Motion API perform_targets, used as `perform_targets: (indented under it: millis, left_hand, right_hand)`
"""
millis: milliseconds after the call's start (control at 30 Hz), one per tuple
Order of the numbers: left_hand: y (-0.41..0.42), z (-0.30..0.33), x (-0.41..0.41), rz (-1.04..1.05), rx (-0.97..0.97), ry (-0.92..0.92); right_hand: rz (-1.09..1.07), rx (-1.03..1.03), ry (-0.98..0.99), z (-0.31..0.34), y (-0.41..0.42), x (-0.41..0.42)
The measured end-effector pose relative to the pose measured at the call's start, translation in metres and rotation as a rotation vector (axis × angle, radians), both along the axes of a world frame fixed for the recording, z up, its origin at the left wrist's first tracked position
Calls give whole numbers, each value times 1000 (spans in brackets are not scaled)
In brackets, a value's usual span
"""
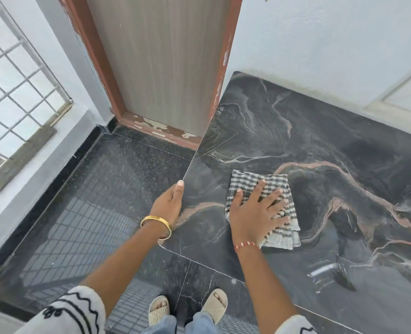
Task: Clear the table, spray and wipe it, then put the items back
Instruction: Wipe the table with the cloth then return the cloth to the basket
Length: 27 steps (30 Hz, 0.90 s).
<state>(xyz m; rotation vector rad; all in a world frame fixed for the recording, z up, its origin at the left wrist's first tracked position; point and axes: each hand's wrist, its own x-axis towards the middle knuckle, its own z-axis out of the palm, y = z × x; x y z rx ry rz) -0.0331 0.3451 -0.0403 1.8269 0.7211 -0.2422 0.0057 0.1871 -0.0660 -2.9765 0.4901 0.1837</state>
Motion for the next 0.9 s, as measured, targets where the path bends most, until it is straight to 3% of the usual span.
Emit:
perform_targets:
  millis: [300, 500, 667, 900]
  left_hand:
    - [30, -9, 19, 37, -32, -64]
    - [42, -9, 19, -35, 125, -123]
    - [42, -2, 13, 9, 167, -176]
    - [31, 8, -6, 37, 131, -253]
  right_hand:
    - [162, -16, -30, 1, 73, 72]
    - [455, -28, -76, -1, 96, 103]
    - [722, -49, -128, -2, 85, 75]
    - [819, -1, -178, -1, 76, -44]
